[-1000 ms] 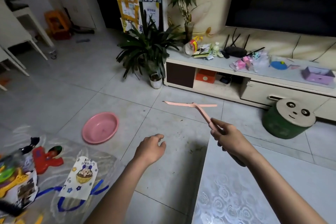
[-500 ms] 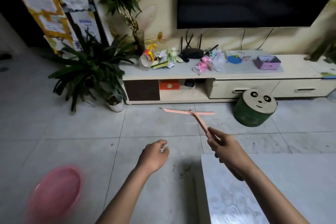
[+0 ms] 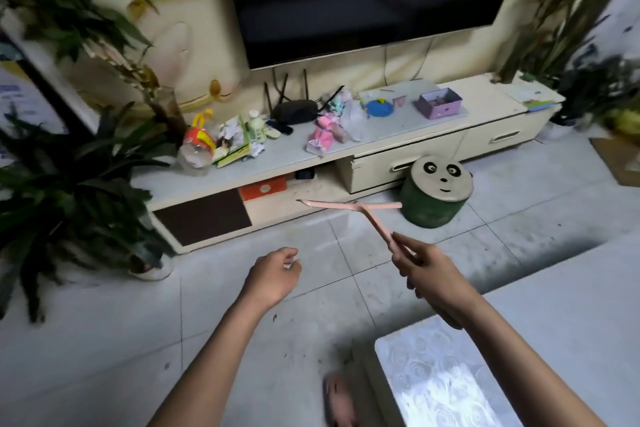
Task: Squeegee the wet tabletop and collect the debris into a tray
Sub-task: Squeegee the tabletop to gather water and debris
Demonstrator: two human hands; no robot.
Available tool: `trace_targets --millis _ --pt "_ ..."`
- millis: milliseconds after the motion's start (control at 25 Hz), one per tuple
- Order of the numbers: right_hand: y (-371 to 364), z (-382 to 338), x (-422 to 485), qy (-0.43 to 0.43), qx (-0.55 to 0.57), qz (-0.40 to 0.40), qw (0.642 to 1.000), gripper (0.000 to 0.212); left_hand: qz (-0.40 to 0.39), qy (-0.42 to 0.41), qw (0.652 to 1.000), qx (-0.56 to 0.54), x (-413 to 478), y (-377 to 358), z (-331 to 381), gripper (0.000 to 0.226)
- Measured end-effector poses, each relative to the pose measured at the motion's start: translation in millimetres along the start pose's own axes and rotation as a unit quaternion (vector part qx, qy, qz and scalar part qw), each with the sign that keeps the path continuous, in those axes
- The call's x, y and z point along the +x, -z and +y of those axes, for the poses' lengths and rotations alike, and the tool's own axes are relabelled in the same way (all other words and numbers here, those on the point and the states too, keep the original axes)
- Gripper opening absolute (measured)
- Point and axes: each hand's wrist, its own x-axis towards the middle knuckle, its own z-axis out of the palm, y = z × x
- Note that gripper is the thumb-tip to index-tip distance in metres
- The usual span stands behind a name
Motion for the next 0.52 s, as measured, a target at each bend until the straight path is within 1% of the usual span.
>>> trace_targets --millis 160,240,280,320,400,440,520 --pt "33 -9 97 -0.018 0.007 0.040 0.999 0.040 -0.018 -0.044 0.999 0.003 109 5 59 0.036" --pt "55 -27 167 -0.034 0.010 0.061 0.998 0.041 -0.027 -0.057 0.998 0.022 183 10 103 0.035" --pt "60 -32 182 -0.036 0.002 0.068 0.997 0.041 -0.041 -0.058 0.997 0.029 200 12 113 0.035" --pt "59 -37 184 -0.024 -0.017 0.070 0.997 0.041 -0.040 -0.052 0.997 0.032 203 13 114 0.035" --pt "74 -49 210 -0.022 -0.037 0.083 0.996 0.041 -0.068 -0.069 0.995 0.033 237 15 136 0.035" --pt "82 -55 222 -0.021 -0.053 0.089 0.994 0.040 -0.068 -0.079 0.994 0.030 254 16 146 0.034" --pt "112 -63 269 -0.042 -0.060 0.136 0.988 0.036 -0.087 -0.095 0.991 0.038 321 11 188 0.032"
